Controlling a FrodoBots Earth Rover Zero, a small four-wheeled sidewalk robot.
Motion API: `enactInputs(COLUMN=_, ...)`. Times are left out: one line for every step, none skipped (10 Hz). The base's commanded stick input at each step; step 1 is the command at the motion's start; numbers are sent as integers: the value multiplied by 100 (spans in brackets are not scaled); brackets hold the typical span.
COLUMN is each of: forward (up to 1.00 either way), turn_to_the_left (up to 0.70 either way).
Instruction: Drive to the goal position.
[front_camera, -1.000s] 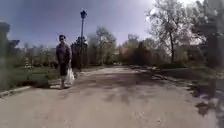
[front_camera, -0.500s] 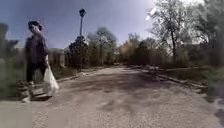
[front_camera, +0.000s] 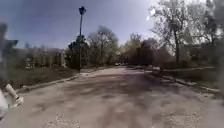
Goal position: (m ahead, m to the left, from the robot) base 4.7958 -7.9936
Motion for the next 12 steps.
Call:
enactInputs(forward=70, turn_to_the_left=0)
enactInputs(forward=70, turn_to_the_left=0)
enactInputs(forward=70, turn_to_the_left=0)
enactInputs(forward=70, turn_to_the_left=0)
enactInputs(forward=70, turn_to_the_left=0)
enactInputs(forward=70, turn_to_the_left=0)
enactInputs(forward=70, turn_to_the_left=0)
enactInputs(forward=70, turn_to_the_left=0)
enactInputs(forward=70, turn_to_the_left=-7)
enactInputs(forward=70, turn_to_the_left=-14)
enactInputs(forward=70, turn_to_the_left=-21)
enactInputs(forward=70, turn_to_the_left=-28)
